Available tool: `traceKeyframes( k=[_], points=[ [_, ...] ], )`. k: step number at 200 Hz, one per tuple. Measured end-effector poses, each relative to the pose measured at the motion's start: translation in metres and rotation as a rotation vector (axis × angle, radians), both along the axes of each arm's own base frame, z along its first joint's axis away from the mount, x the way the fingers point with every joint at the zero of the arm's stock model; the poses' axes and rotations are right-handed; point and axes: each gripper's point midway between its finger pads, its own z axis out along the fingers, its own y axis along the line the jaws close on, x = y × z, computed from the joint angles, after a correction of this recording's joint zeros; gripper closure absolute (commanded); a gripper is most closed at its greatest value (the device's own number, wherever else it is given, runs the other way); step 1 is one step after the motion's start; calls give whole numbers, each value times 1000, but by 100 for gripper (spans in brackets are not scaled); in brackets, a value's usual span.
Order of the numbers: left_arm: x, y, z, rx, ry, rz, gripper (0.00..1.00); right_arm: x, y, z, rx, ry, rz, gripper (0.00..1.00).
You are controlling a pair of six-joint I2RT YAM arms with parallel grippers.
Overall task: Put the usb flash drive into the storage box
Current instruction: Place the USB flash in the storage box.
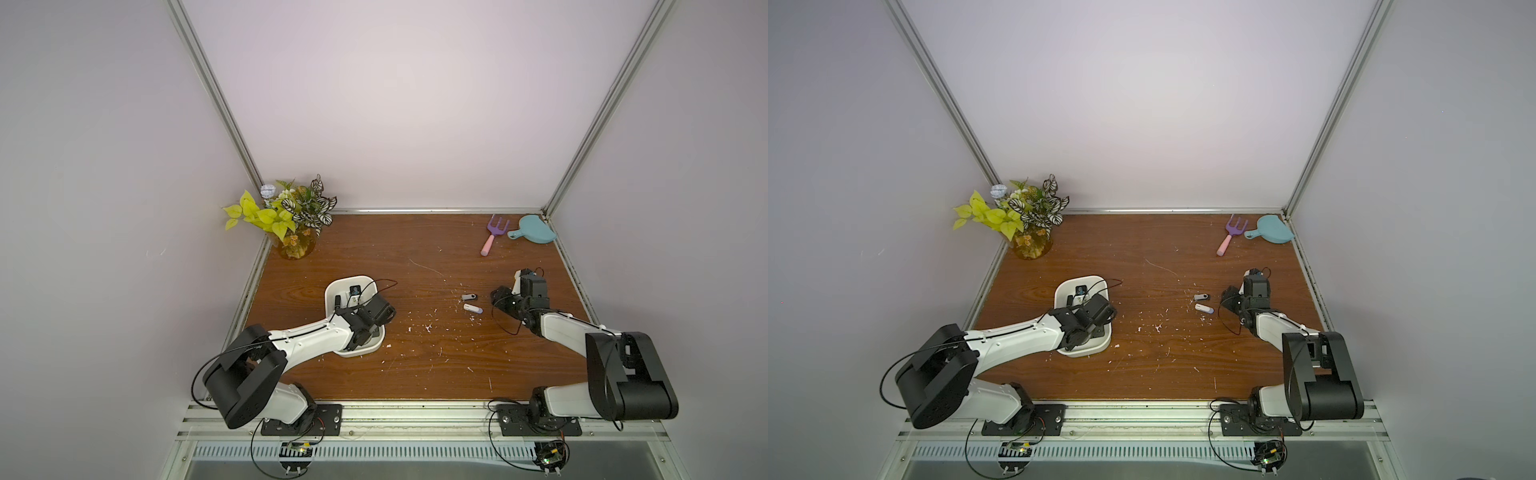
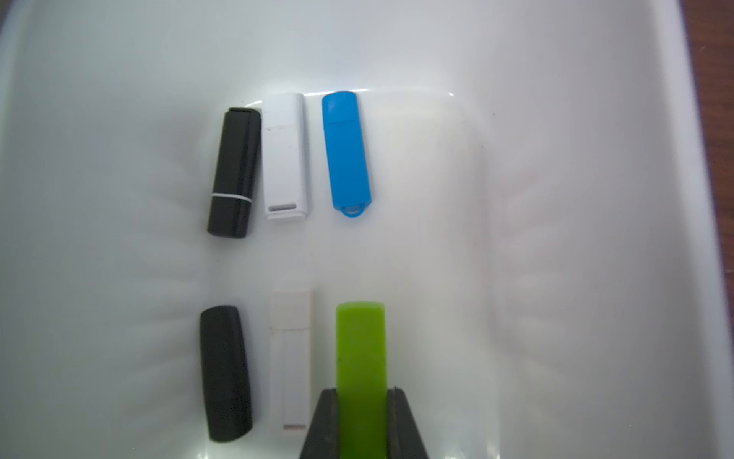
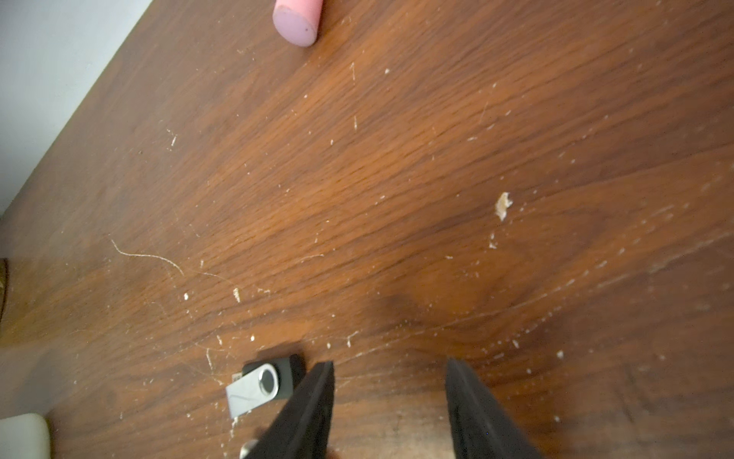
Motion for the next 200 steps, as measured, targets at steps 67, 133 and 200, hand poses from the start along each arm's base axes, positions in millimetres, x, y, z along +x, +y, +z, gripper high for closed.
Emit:
traceKeyframes(
  k=[67,133,200],
  points=[
    [10,2,-8,-8,-5,15,88,1,5,1,22,-5,17,48],
    [11,2,-10,7,-4,4,63,0,7,0,33,-1,28,48],
    [19,-22,51,-125,-66,-69,54,-2,7,-2,28,17,31,45]
  ],
)
